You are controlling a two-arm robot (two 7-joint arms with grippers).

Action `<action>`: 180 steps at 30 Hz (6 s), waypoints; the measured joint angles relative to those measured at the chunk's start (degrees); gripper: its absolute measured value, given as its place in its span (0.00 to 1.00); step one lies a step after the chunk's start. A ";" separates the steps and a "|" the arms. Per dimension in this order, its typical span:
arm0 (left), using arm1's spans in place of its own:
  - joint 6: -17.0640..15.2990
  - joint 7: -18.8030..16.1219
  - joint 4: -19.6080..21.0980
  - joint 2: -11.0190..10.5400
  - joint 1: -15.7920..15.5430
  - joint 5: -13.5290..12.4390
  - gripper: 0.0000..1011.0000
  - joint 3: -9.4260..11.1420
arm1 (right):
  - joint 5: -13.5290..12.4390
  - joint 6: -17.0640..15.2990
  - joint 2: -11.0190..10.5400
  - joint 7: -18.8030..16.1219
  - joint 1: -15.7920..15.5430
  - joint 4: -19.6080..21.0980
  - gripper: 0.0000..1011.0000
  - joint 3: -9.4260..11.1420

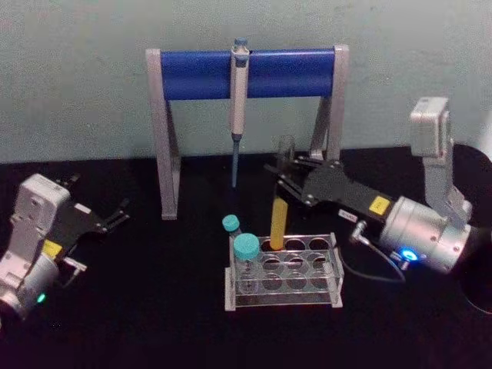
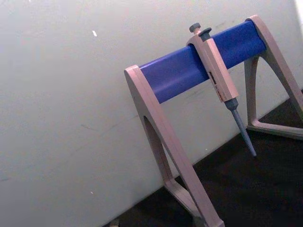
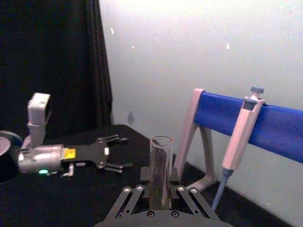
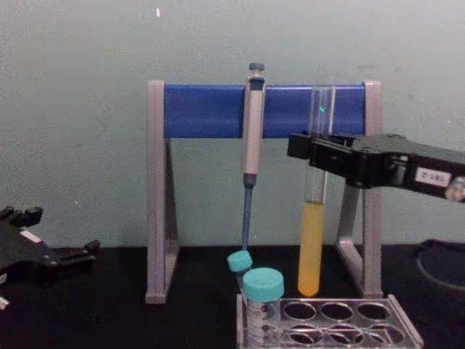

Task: Pick up the test tube from the test tube rack, shake it, then place it back into the test tube rack.

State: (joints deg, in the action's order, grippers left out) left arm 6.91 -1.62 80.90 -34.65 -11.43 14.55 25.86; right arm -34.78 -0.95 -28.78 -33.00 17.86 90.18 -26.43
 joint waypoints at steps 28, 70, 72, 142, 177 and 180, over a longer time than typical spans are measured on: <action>0.00 0.00 0.00 0.00 0.00 0.00 0.99 0.00 | 2.54 0.46 1.87 2.65 3.12 -4.68 0.22 1.19; 0.00 0.00 0.00 0.00 0.00 0.00 0.99 0.00 | -1.09 3.45 -1.14 -4.38 -0.31 -2.78 0.22 -2.14; 0.00 0.00 0.00 0.00 0.00 0.00 0.99 0.00 | -1.09 3.54 -1.02 -4.38 -0.31 -3.08 0.22 -2.20; 0.00 0.00 0.00 0.00 0.00 0.00 0.99 0.00 | 3.91 4.57 3.04 -3.57 -0.14 -11.29 0.22 -3.90; 0.00 0.00 0.00 0.00 0.00 0.00 0.99 0.00 | 3.63 4.61 3.04 -3.83 -0.14 -11.29 0.99 -3.84; 0.00 0.00 0.00 0.00 0.00 0.00 0.99 0.00 | 3.50 4.83 2.80 -3.90 -0.30 -10.55 0.99 -3.51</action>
State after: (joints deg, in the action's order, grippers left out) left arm 6.91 -1.62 80.90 -34.65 -11.43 14.55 25.86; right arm -31.28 3.88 -25.98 -36.90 17.56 79.62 -29.94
